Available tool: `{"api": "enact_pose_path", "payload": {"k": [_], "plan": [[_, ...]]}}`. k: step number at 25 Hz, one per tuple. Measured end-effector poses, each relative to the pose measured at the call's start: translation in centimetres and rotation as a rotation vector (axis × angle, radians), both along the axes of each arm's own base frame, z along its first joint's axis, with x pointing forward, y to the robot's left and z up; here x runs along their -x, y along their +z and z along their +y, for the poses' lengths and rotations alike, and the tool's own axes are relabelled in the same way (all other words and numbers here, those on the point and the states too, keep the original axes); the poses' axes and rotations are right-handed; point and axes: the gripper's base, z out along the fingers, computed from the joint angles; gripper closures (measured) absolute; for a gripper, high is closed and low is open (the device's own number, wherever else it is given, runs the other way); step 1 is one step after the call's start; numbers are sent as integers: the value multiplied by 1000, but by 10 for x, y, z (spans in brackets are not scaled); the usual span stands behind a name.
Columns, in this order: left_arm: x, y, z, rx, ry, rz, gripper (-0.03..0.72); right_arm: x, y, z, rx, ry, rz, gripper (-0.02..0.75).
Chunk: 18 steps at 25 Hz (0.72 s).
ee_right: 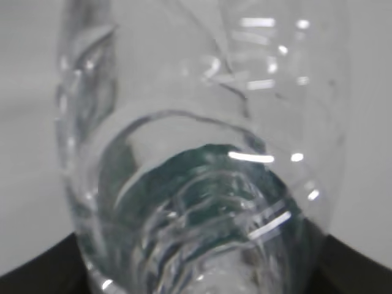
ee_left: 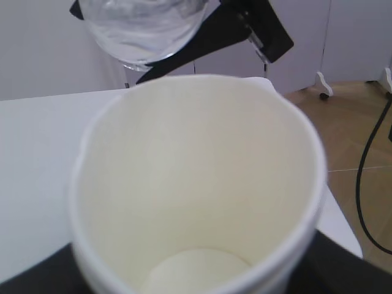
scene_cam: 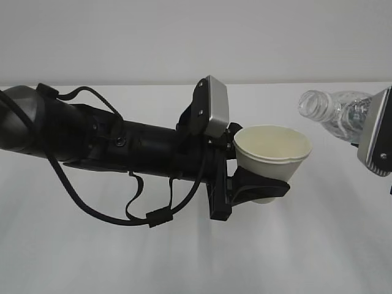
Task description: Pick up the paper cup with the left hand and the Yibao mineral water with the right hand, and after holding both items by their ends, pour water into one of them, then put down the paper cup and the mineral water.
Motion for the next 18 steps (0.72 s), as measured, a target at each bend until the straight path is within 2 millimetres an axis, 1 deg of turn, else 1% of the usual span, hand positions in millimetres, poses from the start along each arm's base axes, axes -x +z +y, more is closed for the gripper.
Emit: {"api": "enact_pose_path", "payload": {"k": [10, 18], "plan": [[0, 0, 0, 2, 3, 1, 252, 0, 0, 0, 25, 12, -4, 272], [7, 1, -7, 10, -11, 8, 252, 0, 0, 0, 44, 23, -8, 272]]}}
